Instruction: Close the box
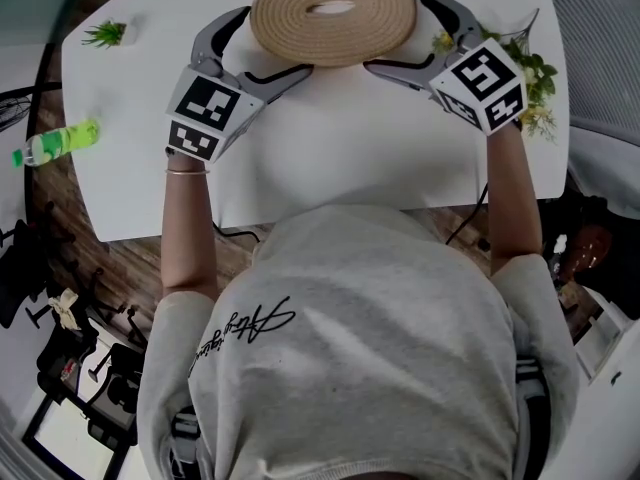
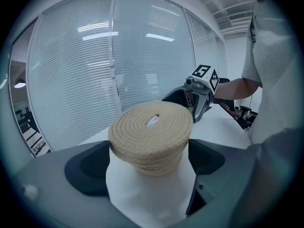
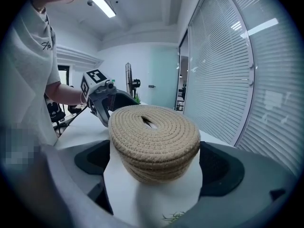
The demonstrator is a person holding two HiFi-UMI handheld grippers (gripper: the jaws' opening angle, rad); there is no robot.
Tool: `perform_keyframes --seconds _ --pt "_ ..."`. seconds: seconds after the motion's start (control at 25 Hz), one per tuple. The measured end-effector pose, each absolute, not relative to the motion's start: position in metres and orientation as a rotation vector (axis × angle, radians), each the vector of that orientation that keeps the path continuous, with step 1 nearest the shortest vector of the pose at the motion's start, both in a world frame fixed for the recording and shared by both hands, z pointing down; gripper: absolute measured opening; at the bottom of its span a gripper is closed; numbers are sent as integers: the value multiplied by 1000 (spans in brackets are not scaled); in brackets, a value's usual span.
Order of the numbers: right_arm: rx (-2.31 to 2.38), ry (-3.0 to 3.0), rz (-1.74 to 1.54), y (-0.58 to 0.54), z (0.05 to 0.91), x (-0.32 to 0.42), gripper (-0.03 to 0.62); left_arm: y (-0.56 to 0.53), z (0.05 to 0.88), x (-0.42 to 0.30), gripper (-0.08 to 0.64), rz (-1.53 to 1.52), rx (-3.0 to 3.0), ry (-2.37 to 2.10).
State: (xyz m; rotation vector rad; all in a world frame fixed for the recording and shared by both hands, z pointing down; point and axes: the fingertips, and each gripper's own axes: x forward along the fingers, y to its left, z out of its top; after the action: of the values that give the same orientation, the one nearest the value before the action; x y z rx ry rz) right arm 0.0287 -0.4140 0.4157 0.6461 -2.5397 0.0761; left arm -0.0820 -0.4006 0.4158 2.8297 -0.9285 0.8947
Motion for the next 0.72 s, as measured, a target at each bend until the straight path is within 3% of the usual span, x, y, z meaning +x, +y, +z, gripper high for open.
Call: perform_keyframes --seconds 0.72 --pt "827 -2582 35 -376 382 30 580 -360 389 -88 500 746 2864 -1035"
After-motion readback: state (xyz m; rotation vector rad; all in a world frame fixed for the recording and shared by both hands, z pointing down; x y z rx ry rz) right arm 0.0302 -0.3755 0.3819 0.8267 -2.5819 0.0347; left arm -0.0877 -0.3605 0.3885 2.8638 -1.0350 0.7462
